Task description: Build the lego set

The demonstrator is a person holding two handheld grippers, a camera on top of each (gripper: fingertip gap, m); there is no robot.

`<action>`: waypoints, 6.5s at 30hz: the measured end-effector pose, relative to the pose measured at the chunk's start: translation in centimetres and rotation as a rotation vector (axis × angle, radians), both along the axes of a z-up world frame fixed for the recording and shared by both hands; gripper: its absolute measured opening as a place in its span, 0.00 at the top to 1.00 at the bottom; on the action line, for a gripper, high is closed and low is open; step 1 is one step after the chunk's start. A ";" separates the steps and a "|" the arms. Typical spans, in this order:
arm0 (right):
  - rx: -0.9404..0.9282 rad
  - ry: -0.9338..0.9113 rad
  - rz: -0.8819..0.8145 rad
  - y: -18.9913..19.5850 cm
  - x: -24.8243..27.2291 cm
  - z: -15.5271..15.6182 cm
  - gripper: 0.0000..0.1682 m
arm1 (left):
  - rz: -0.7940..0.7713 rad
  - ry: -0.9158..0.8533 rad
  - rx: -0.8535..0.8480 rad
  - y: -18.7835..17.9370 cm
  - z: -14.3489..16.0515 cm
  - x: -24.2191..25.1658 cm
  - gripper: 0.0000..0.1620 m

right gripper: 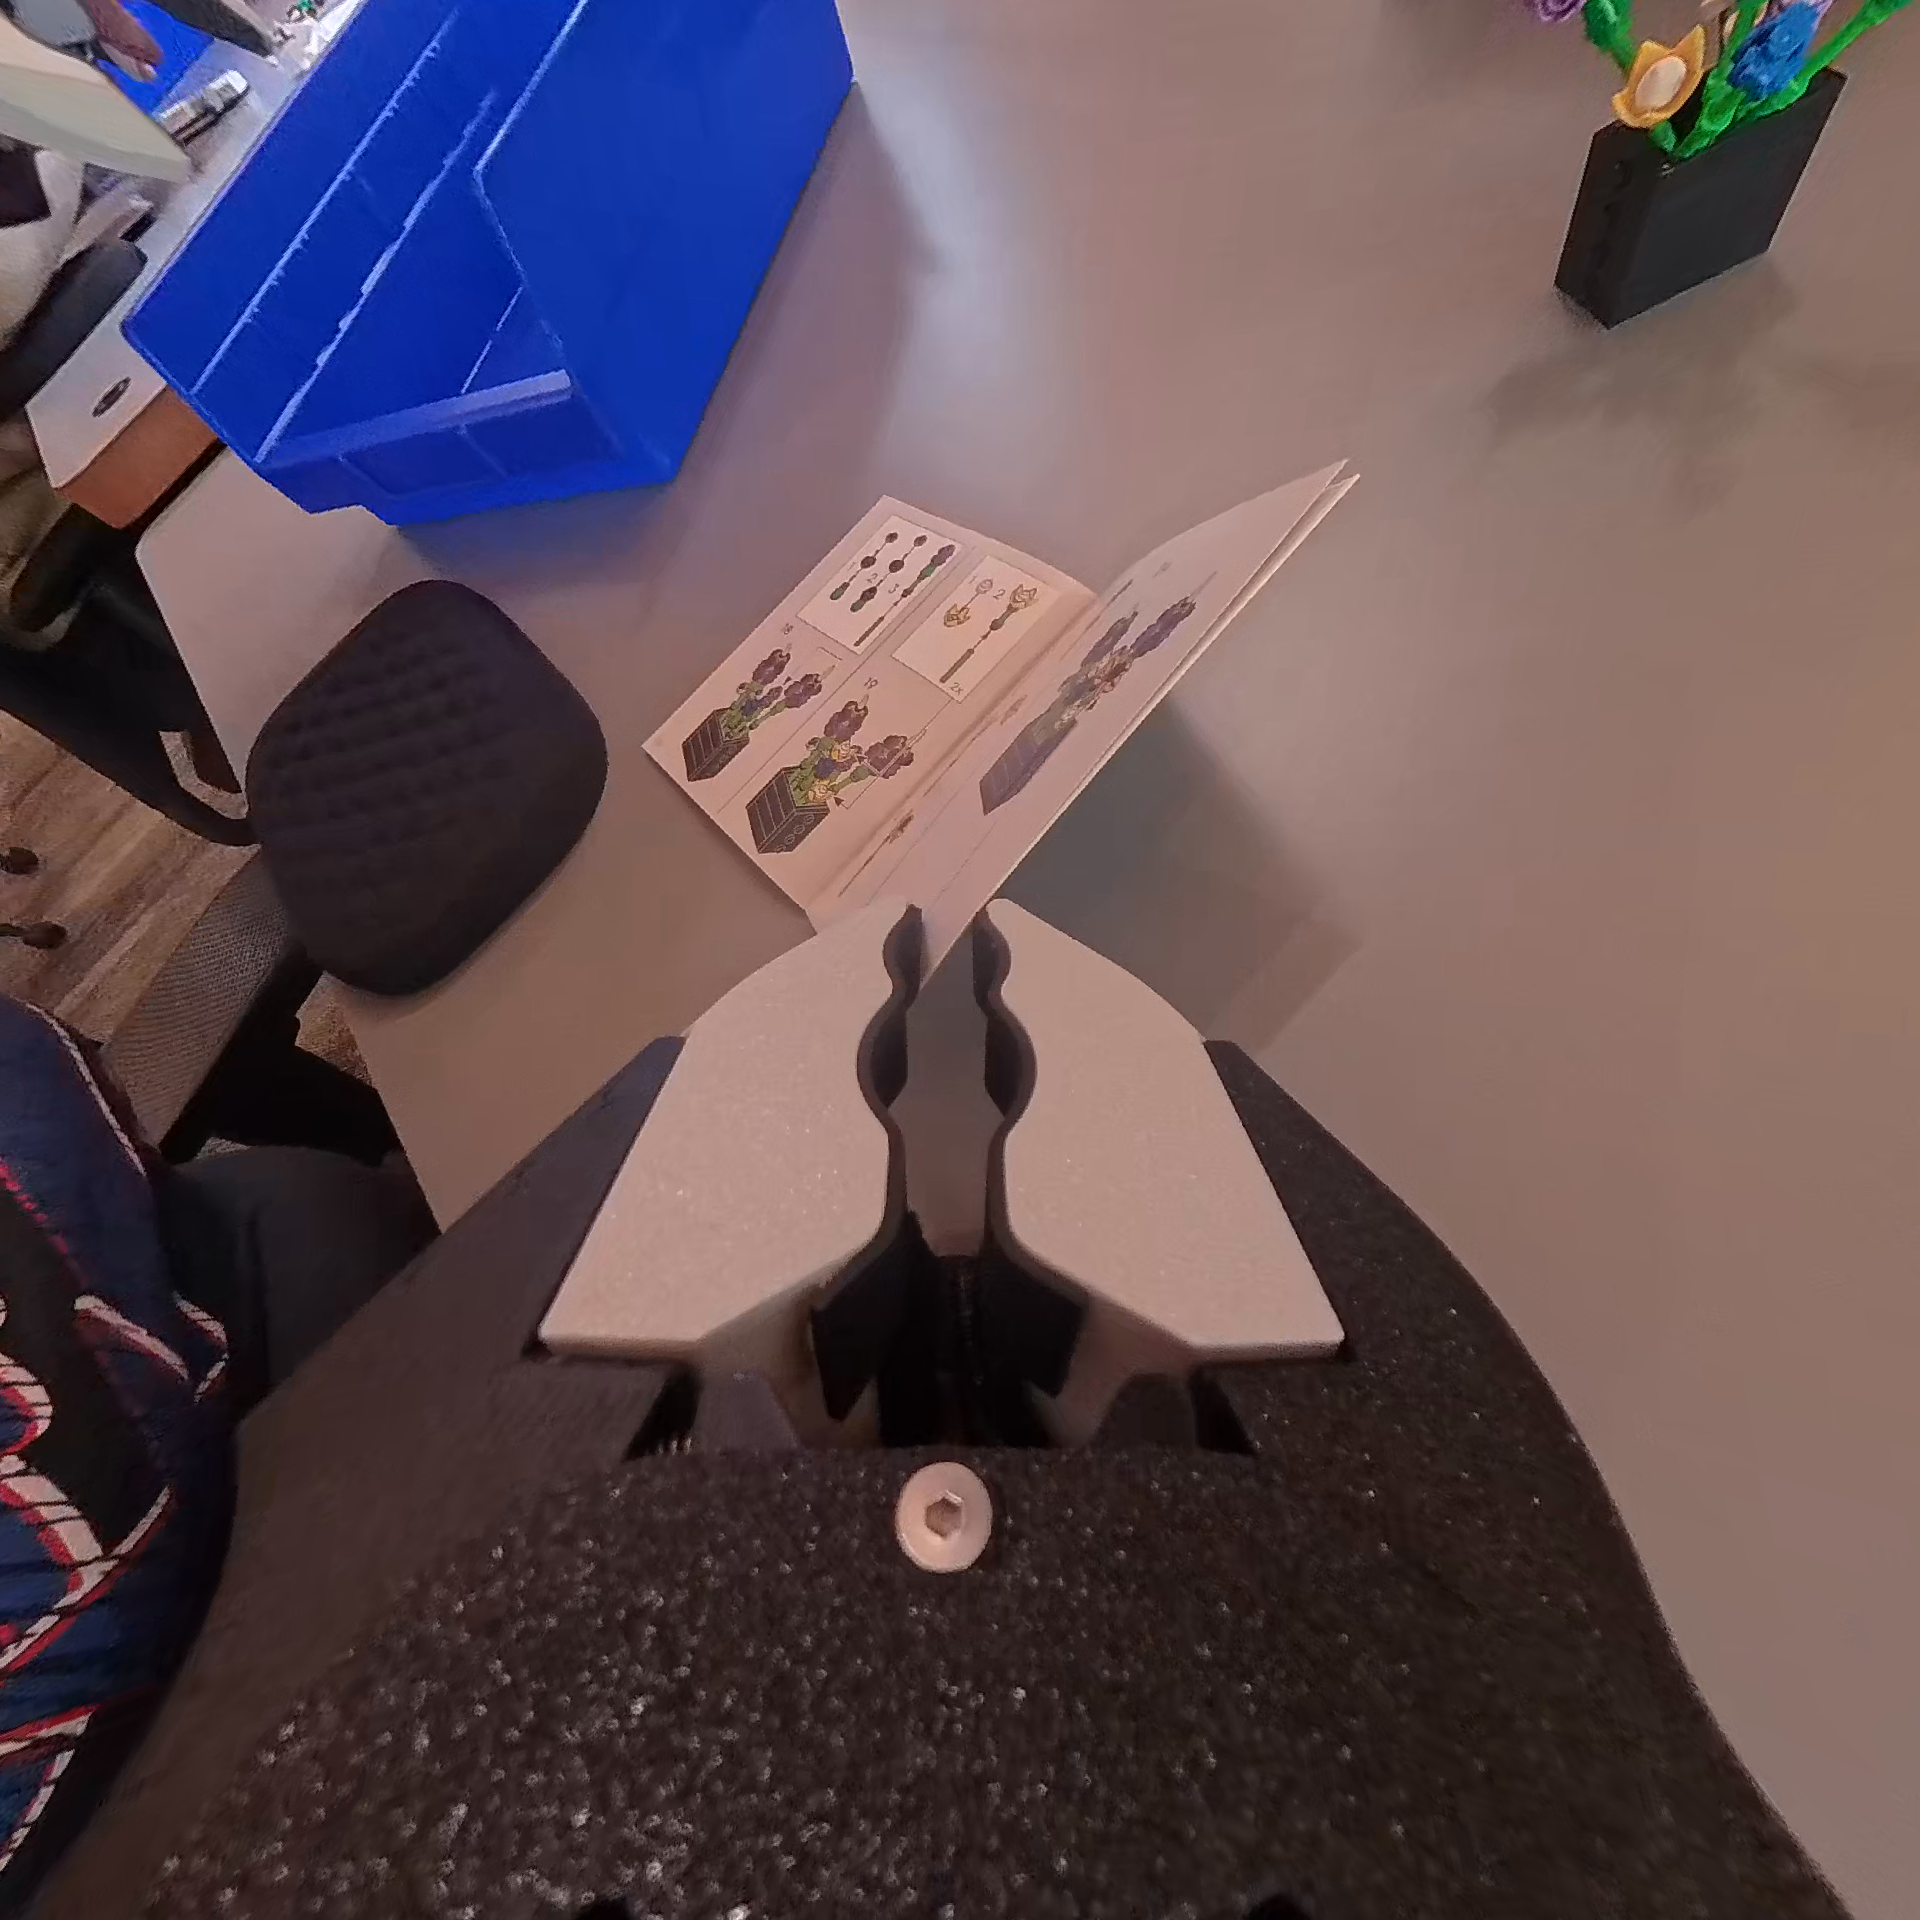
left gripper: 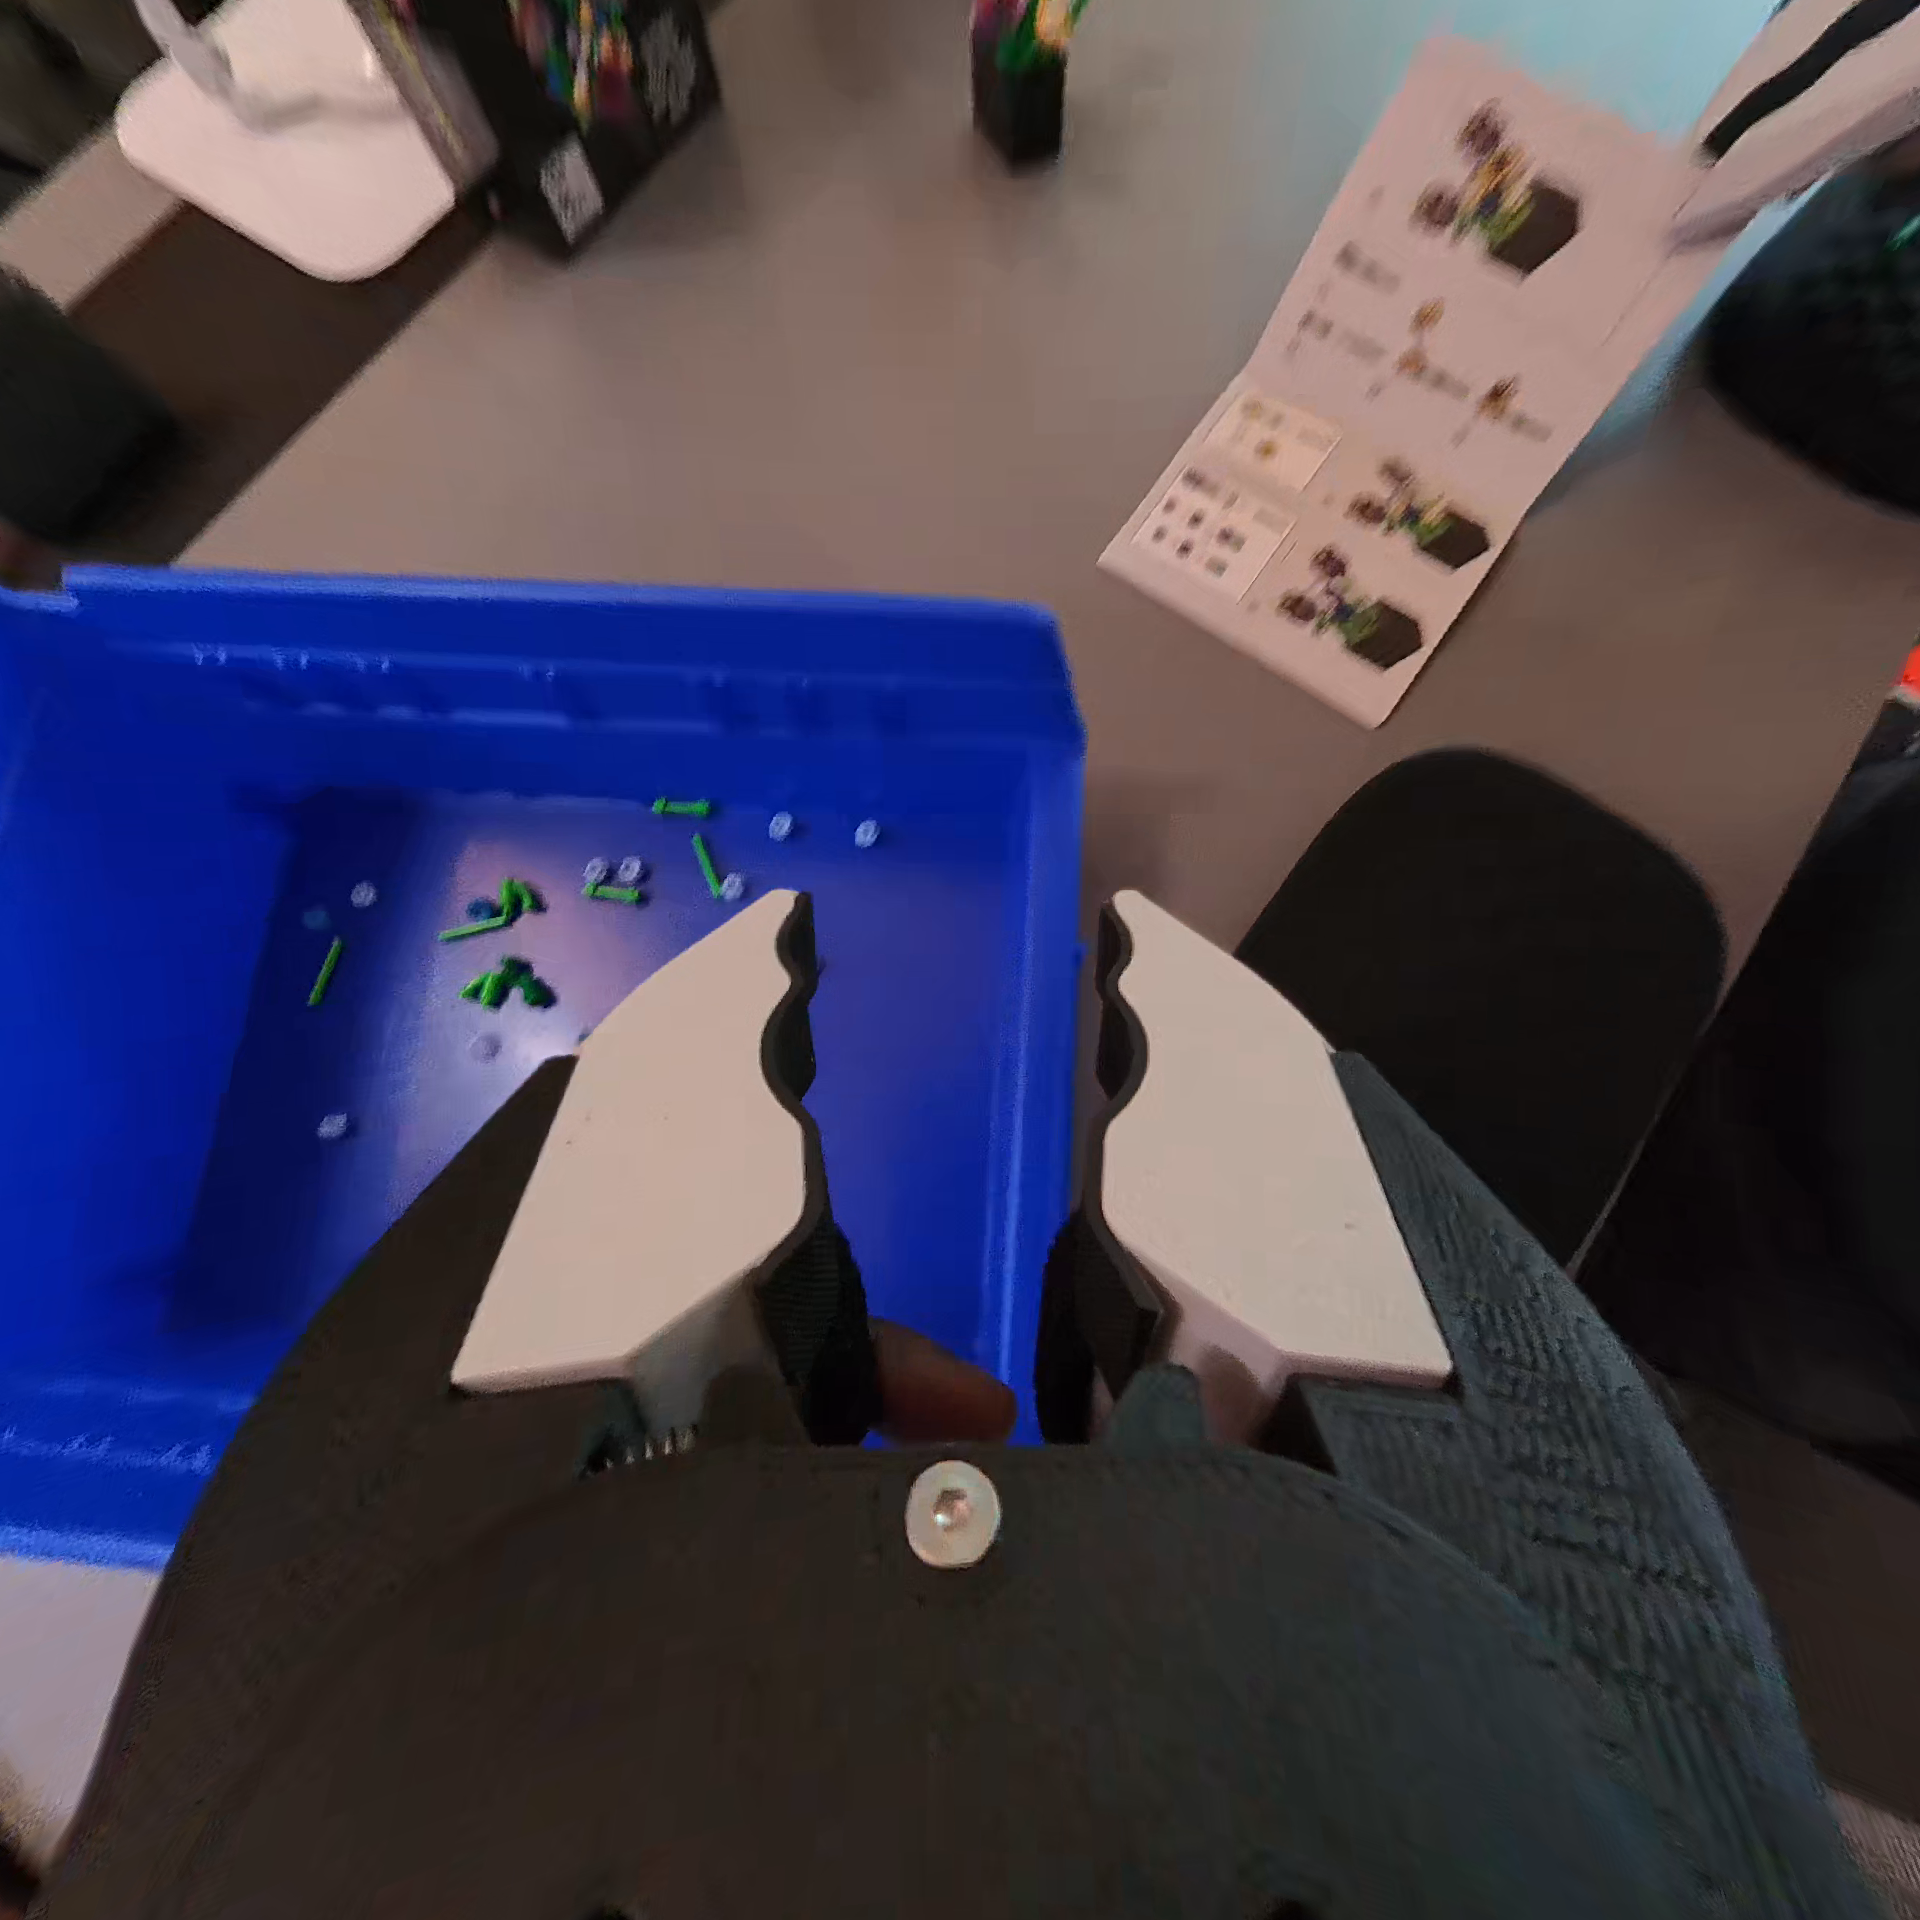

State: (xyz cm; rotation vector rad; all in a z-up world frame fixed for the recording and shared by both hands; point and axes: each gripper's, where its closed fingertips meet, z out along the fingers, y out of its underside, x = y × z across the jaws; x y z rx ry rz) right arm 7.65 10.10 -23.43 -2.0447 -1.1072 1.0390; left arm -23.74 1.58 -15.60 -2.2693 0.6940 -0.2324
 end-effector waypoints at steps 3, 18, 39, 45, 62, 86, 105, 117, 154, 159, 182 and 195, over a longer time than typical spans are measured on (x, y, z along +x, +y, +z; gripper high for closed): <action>0.000 0.004 0.001 -0.2 0.2 0.0 0.94 | -0.001 0.061 -0.128 0.1 -1.8 -2.1 0.68; 0.075 0.050 -0.001 0.0 0.8 1.1 0.90 | -0.206 0.502 -0.578 1.7 -11.4 -9.9 0.81; 0.201 0.136 0.012 0.4 0.4 3.8 0.90 | -0.198 0.503 -0.344 3.4 -9.0 -7.5 0.92; 0.295 0.296 0.115 -1.2 -2.8 7.9 0.90 | -0.306 0.502 0.004 3.5 -3.4 0.8 0.92; -0.137 0.572 0.191 -8.0 -13.6 8.7 0.91 | -0.751 0.721 0.485 0.6 0.4 17.4 0.92; -0.344 1.197 0.051 -5.1 -7.9 14.9 0.99 | -0.116 -1.145 0.447 2.2 6.1 24.1 0.92; -0.251 1.028 0.088 -6.6 -7.8 12.7 0.97 | -0.239 -1.093 0.316 1.4 4.1 24.7 0.98; -0.020 0.492 0.336 -7.8 -7.2 8.9 0.98 | -0.312 -0.883 0.101 0.2 0.2 25.3 0.98; 0.094 0.050 0.408 -7.6 -2.6 1.9 0.91 | -0.016 -0.286 0.270 1.0 -0.4 13.3 0.75; 0.216 0.199 0.337 -6.1 -1.8 4.4 0.91 | 0.099 -0.077 0.199 0.9 0.1 6.1 0.75; 0.331 0.185 0.330 -5.7 -0.6 5.1 0.91 | -0.094 0.457 -0.532 3.3 -12.2 -9.0 0.89; 0.335 0.181 0.321 -5.6 -0.6 5.0 0.91 | -0.089 0.396 -0.513 3.8 -12.8 -8.7 0.95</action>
